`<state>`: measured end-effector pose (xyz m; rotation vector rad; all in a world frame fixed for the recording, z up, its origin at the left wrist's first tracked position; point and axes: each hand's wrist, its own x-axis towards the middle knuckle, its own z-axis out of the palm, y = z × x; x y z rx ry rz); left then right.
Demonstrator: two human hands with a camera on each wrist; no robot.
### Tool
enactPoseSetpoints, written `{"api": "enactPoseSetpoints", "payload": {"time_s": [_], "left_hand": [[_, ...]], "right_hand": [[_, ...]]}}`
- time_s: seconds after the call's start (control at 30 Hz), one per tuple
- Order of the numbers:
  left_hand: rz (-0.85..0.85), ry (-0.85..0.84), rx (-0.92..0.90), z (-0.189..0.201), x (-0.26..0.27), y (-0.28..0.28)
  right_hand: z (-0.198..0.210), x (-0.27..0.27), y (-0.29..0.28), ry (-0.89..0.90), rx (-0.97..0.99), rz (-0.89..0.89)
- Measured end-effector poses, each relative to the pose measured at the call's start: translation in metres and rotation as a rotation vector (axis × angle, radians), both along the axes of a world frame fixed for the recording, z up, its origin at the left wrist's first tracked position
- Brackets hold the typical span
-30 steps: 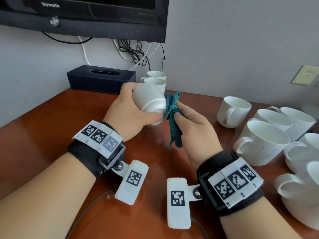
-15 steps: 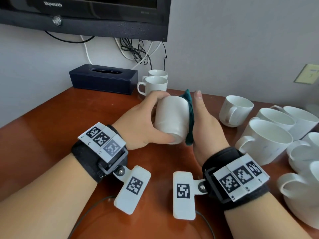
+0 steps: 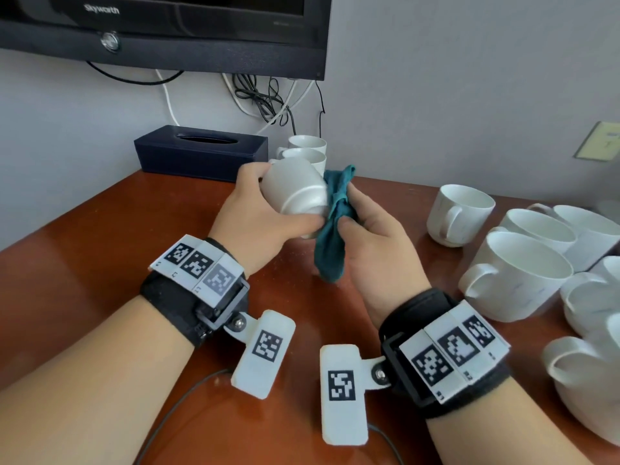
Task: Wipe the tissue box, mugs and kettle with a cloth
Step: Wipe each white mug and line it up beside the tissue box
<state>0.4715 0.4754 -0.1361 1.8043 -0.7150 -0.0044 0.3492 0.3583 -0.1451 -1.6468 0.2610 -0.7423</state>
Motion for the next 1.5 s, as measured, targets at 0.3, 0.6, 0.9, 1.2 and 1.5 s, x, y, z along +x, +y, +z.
{"api": "enactPoseSetpoints", "payload": {"time_s": [0.3, 0.6, 0.9, 1.2, 1.5], "left_hand": [[0.077, 0.073, -0.162, 0.000, -0.006, -0.004], [0.069, 0.246, -0.334, -0.010, 0.001, -0.013], [-0.073, 0.402, -0.496, -0.016, 0.012, -0.016], [-0.464, 0.364, -0.336, -0.008, 0.003, -0.007], [-0.650, 0.309, -0.111, -0.002, 0.000, 0.007]], "right_hand": [[0.004, -0.002, 0.011, 0.006, 0.002, 0.194], [0.005, -0.004, 0.010, 0.026, 0.136, 0.149], [0.010, -0.005, 0.012, -0.045, 0.486, 0.273], [0.018, -0.012, 0.000, -0.048, 0.672, 0.261], [0.023, -0.021, -0.011, -0.199, 0.734, 0.389]]}}
